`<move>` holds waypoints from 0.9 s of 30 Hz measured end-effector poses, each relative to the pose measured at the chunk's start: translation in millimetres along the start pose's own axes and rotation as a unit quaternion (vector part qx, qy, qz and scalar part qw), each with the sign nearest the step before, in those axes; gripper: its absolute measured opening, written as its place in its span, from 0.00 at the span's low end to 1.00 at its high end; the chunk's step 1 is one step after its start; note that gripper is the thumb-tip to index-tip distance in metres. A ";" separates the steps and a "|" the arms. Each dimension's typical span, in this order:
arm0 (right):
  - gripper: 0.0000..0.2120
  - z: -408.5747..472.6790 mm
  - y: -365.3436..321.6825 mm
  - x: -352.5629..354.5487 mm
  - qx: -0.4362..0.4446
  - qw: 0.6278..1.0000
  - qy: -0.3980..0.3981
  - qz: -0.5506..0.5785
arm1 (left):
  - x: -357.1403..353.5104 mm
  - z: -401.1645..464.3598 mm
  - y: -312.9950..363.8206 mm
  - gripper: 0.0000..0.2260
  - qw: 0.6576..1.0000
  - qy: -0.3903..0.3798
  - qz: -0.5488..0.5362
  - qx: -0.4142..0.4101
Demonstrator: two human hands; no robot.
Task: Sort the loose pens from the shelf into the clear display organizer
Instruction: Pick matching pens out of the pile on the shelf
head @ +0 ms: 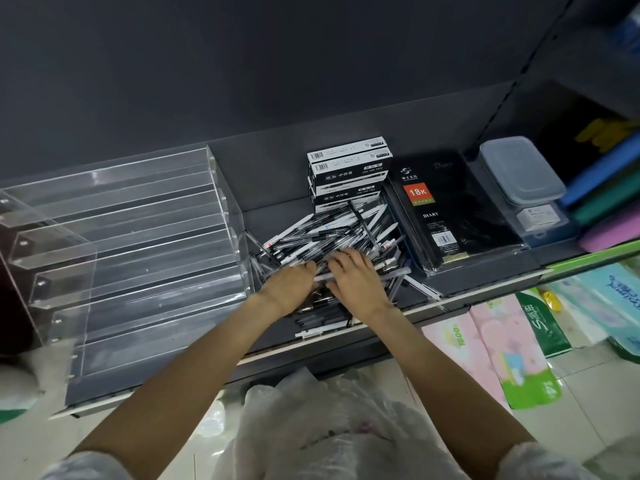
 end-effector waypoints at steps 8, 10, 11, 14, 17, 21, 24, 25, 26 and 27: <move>0.19 7.7 -2.2 28.3 0.008 0.995 0.086 0.056 | 28.8 -21.5 -8.3 0.09 0.998 0.043 0.032 0.030; 0.20 8.9 0.3 32.7 -0.017 0.991 0.083 0.103 | 36.4 -29.1 -15.9 0.08 0.996 0.072 0.031 0.052; 0.20 9.7 3.4 35.9 -0.036 0.987 0.083 0.134 | 40.4 -33.4 -22.5 0.09 0.993 0.093 0.011 0.067; 0.19 11.4 16.6 52.5 -0.112 0.955 0.107 0.254 | 53.5 -48.5 -45.3 0.12 0.969 0.171 -0.130 0.120; 0.18 14.6 20.0 67.6 -0.155 0.912 0.121 0.360 | 53.9 -57.1 -55.5 0.13 0.902 0.206 -0.347 0.156; 0.22 24.1 13.7 79.6 -0.178 0.831 0.071 0.521 | 52.4 -62.2 -39.7 0.12 0.749 0.199 -0.621 0.117; 0.26 33.7 10.6 92.3 -0.165 0.770 0.055 0.614 | 53.4 -65.1 -19.4 0.11 0.696 0.187 -0.689 0.081; 0.27 37.0 11.4 95.3 -0.160 0.754 0.051 0.635 | 52.3 -66.0 -14.0 0.11 0.686 0.183 -0.700 0.075; 0.28 40.7 12.4 96.0 -0.158 0.739 0.041 0.654 | 50.8 -66.9 -9.3 0.11 0.682 0.180 -0.705 0.071; 0.29 43.5 12.5 97.7 -0.155 0.728 0.028 0.667 | 48.6 -67.5 -5.6 0.11 0.684 0.175 -0.705 0.067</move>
Point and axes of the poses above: each hand's wrist, its own z-axis towards the middle knuckle, its own x-axis out of the back of the hand, y = z × x, the point moved 7 cm from there along z, towards the middle knuckle, and after that the axes turned 2 degrees about -x, right-handed, at the moved point
